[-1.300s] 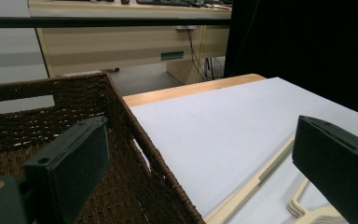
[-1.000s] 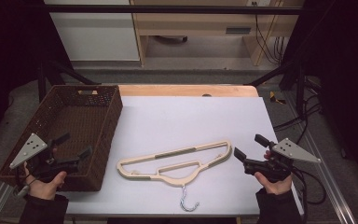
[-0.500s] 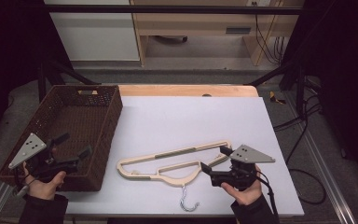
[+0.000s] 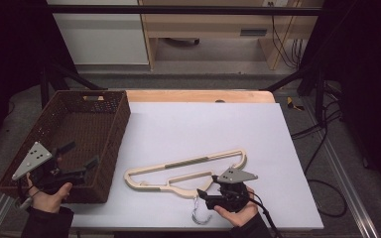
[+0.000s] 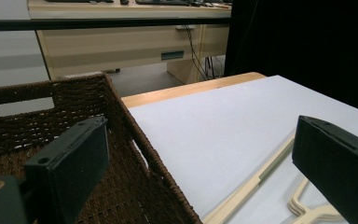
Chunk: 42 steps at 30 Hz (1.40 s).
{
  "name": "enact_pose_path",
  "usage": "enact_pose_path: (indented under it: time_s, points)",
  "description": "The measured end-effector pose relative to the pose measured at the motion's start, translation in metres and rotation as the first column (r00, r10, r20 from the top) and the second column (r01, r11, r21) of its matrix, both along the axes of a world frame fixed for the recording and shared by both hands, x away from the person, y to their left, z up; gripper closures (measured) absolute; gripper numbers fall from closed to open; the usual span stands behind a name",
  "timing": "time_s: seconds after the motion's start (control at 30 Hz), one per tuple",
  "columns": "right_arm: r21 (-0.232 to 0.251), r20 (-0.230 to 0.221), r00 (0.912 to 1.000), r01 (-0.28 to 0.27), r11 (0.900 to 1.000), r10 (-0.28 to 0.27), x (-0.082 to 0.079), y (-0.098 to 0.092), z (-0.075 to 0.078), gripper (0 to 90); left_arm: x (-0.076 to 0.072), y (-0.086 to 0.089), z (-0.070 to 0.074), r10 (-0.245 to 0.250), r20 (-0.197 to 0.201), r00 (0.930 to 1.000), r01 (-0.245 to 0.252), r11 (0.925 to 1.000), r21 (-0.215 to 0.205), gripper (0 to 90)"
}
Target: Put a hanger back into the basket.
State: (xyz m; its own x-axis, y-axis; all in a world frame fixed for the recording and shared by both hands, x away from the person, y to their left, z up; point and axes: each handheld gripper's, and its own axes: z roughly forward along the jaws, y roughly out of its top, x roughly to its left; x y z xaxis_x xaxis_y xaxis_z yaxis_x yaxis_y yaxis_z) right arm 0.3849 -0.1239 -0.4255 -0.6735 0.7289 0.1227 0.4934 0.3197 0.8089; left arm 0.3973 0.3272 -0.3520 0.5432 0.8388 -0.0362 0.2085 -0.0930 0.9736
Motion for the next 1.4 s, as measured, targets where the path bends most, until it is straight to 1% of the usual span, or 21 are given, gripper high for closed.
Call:
enact_pose_path:
  time_s: [0.23, 0.33, 0.4, 0.43, 0.5, 0.53, 0.57, 0.63, 0.83, 0.87, 0.9, 0.93, 0.97, 1.1, 1.13, 1.17, 1.2, 1.27, 1.3, 1.37, 1.4]
  points:
    - [-0.012, -0.036, 0.9994, -0.003, 1.000, 0.002, -0.004, 0.009, -0.014, 38.6, 0.001, -0.004, -0.001, -0.008, -0.003, 1.0000, 0.008, 0.9999, 0.010, 3.7]
    - [-0.037, -0.073, 0.9973, -0.002, 0.999, -0.001, -0.006, 0.014, -0.026, 43.7, 0.001, -0.005, -0.002, -0.009, -0.008, 0.9999, 0.009, 0.9998, 0.019, 3.7]
    - [-0.054, -0.106, 0.9944, -0.003, 0.999, -0.003, -0.006, 0.017, -0.031, 47.6, 0.001, -0.005, -0.002, -0.008, -0.006, 0.9999, 0.008, 0.9999, 0.011, 3.7]
    - [-0.054, -0.106, 0.9944, -0.003, 0.999, -0.003, -0.006, 0.017, -0.031, 47.6, 0.001, -0.005, -0.002, -0.008, -0.006, 0.9999, 0.008, 0.9999, 0.011, 3.7]
    - [-0.052, -0.111, 0.9938, 0.000, 0.999, -0.005, -0.005, 0.018, -0.037, 54.3, 0.001, -0.005, -0.001, -0.009, -0.005, 0.9999, 0.009, 0.9999, 0.010, 3.8]
    - [-0.052, -0.111, 0.9938, 0.000, 0.999, -0.005, -0.005, 0.018, -0.037, 54.3, 0.001, -0.005, -0.001, -0.009, -0.005, 0.9999, 0.009, 0.9999, 0.010, 3.8]
    - [-0.046, -0.138, 0.9904, 0.007, 0.999, -0.013, -0.004, 0.020, -0.040, 57.3, 0.001, -0.005, -0.001, -0.010, -0.006, 0.9999, 0.010, 0.9998, 0.016, 3.8]
    - [-0.061, -0.142, 0.9899, 0.001, 0.998, -0.010, -0.004, 0.020, -0.044, 60.0, 0.002, -0.006, -0.002, -0.010, -0.008, 0.9999, 0.010, 0.9999, 0.012, 3.8]
    - [-0.069, -0.148, 0.9890, 0.004, 0.998, -0.014, -0.005, 0.025, -0.045, 66.2, 0.002, -0.007, -0.003, -0.014, -0.012, 0.9998, 0.014, 0.9996, 0.023, 3.9]
    - [-0.087, -0.148, 0.9889, -0.003, 0.996, -0.010, -0.005, 0.027, -0.046, 68.2, 0.002, -0.007, -0.003, -0.014, -0.013, 0.9998, 0.014, 0.9997, 0.022, 4.0]
    - [-0.093, -0.160, 0.9869, -0.001, 0.996, -0.014, -0.005, 0.028, -0.047, 69.4, 0.003, -0.007, -0.003, -0.013, -0.013, 0.9998, 0.014, 0.9997, 0.021, 4.0]
    - [-0.082, -0.178, 0.9838, 0.008, 0.997, -0.022, -0.006, 0.030, -0.047, 70.3, 0.003, -0.008, -0.004, -0.011, -0.013, 0.9999, 0.011, 0.9999, 0.013, 4.0]
    - [-0.090, -0.181, 0.9830, 0.014, 0.996, -0.030, -0.006, 0.032, -0.047, 71.5, 0.003, -0.008, -0.004, -0.010, -0.013, 0.9999, 0.011, 0.9999, 0.012, 4.0]
    - [-0.103, -0.176, 0.9841, 0.004, 0.995, -0.022, -0.005, 0.034, -0.047, 75.7, 0.003, -0.009, -0.005, -0.015, -0.017, 0.9998, 0.015, 0.9997, 0.020, 4.2]
    - [-0.105, -0.182, 0.9829, 0.010, 0.994, -0.030, -0.005, 0.035, -0.047, 76.6, 0.004, -0.011, -0.005, -0.014, -0.015, 0.9998, 0.014, 0.9998, 0.016, 4.2]
    - [-0.102, -0.202, 0.9782, 0.028, 0.994, -0.049, -0.006, 0.037, -0.046, 77.2, 0.004, -0.012, -0.005, -0.017, -0.016, 0.9997, 0.017, 0.9997, 0.018, 4.3]
    - [-0.102, -0.202, 0.9782, 0.028, 0.994, -0.049, -0.006, 0.037, -0.046, 77.2, 0.004, -0.012, -0.005, -0.017, -0.016, 0.9997, 0.017, 0.9997, 0.018, 4.3]
    - [-0.080, -0.223, 0.9723, 0.053, 0.995, -0.069, -0.005, 0.037, -0.046, 79.4, 0.004, -0.013, -0.006, -0.022, -0.019, 0.9996, 0.022, 0.9993, 0.029, 4.3]
    - [-0.083, -0.219, 0.9732, 0.052, 0.995, -0.069, -0.004, 0.036, -0.046, 79.8, 0.004, -0.014, -0.006, -0.020, -0.017, 0.9996, 0.021, 0.9995, 0.022, 4.4]
    - [-0.057, -0.249, 0.9648, 0.071, 0.996, -0.083, -0.004, 0.036, -0.045, 81.6, 0.004, -0.016, -0.006, -0.025, -0.018, 0.9995, 0.026, 0.9992, 0.029, 4.4]
    - [-0.062, -0.255, 0.9630, 0.075, 0.995, -0.088, -0.004, 0.035, -0.045, 81.9, 0.004, -0.016, -0.006, -0.026, -0.019, 0.9995, 0.027, 0.9992, 0.029, 4.5]
